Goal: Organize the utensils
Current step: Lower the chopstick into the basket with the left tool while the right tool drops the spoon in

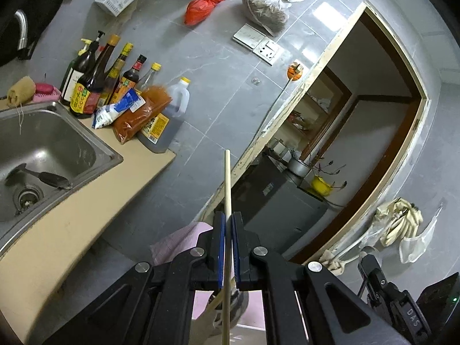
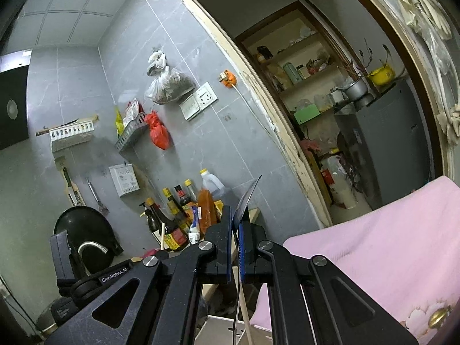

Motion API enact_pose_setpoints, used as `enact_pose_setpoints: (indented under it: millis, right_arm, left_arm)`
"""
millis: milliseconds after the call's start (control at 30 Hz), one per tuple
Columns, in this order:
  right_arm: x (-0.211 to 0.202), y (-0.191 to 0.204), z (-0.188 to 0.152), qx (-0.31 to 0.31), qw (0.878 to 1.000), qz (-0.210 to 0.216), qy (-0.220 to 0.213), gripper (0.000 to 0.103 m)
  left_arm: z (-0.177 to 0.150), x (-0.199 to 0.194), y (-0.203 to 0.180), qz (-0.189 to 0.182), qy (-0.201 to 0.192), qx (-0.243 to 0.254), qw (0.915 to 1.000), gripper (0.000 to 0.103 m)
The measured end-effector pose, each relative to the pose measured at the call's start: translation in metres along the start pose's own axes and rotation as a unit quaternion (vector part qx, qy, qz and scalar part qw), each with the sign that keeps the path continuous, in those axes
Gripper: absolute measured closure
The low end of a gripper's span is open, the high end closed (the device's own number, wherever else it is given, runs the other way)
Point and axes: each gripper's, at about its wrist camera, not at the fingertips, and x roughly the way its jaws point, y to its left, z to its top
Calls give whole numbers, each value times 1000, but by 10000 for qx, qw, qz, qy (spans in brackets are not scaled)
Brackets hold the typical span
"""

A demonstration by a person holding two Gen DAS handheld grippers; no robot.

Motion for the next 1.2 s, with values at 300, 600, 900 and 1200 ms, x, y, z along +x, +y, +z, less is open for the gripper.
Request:
enact_pose_setpoints:
  millis: [300, 600, 900, 1200]
  right_arm:
    - [10, 3, -11, -61, 9998, 46, 196, 99]
    - [7, 7, -11, -234, 9995, 16, 229, 99]
    - [3, 7, -9, -268, 9989, -55, 384, 99]
    - [-10, 4, -7, -289, 9984, -168, 452, 98]
  left_arm:
    - [-8, -1, 0, 78, -88, 141, 9998, 98]
    - [-13, -4, -3, 151, -102, 335, 9993, 98]
    - [-17, -7, -9, 136, 68, 658, 9977, 98]
    - [-22, -17, -6, 131, 305, 819, 9961, 72]
